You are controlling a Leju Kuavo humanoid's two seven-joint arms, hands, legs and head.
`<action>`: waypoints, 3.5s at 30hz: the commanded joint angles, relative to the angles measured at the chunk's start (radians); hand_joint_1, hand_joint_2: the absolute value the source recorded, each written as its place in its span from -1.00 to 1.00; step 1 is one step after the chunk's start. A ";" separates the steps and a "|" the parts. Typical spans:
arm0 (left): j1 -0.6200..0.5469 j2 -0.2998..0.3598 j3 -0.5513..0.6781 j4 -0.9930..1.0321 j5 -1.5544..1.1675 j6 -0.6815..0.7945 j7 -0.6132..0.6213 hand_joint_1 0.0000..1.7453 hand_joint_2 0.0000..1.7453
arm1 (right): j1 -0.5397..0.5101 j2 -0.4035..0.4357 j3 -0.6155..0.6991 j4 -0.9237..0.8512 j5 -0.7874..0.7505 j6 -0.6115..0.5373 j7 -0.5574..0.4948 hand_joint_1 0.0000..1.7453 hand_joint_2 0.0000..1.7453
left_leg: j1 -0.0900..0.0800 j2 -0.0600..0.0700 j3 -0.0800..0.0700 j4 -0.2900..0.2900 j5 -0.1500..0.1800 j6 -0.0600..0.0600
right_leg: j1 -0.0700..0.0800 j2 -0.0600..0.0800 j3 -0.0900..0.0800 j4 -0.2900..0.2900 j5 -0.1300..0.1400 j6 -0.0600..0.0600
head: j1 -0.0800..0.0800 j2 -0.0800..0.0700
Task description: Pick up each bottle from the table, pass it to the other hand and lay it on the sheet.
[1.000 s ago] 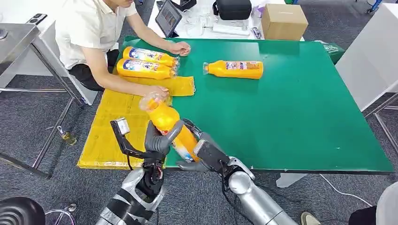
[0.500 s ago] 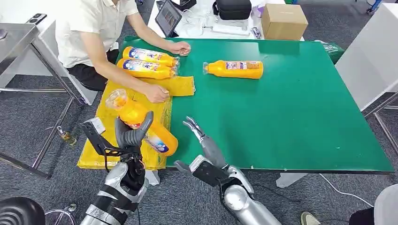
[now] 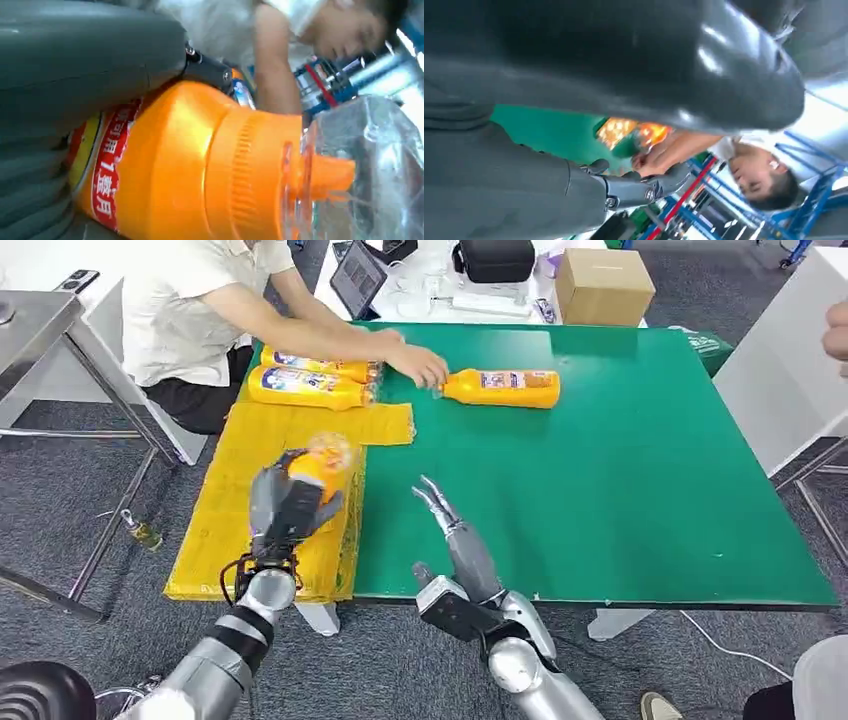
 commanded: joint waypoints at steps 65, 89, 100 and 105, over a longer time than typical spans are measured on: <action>0.148 -0.036 -0.160 -0.394 0.114 -0.089 -0.314 -1.00 1.00 | 0.027 0.043 -0.110 0.137 -0.040 -0.027 -0.106 -1.00 -1.00 | 0.000 0.002 0.006 -0.001 -0.002 0.001 | 0.001 0.000 0.006 -0.002 -0.002 -0.004 | 0.000 0.000; 0.302 -0.077 -0.177 -0.443 0.547 -0.202 -0.277 -1.00 1.00 | -0.087 -0.111 -0.392 0.289 0.803 -0.434 0.258 -1.00 1.00 | -0.001 0.001 0.005 -0.001 -0.001 0.001 | 0.000 -0.001 0.005 -0.001 -0.001 -0.003 | -0.001 0.000; 0.288 -0.089 -0.195 -0.415 0.524 -0.215 -0.265 -1.00 1.00 | -0.304 -0.159 -0.285 0.642 0.731 -0.266 0.352 -1.00 1.00 | -0.001 0.004 0.003 0.000 -0.001 0.001 | 0.000 0.003 0.003 -0.001 0.001 -0.002 | -0.001 0.000; 0.281 -0.091 -0.208 -0.405 0.512 -0.203 -0.246 -1.00 1.00 | -0.304 -0.147 -0.265 0.706 0.710 -0.194 0.376 -1.00 1.00 | 0.000 0.002 0.006 -0.001 -0.001 0.001 | 0.000 0.000 0.006 -0.002 0.000 -0.003 | -0.001 0.000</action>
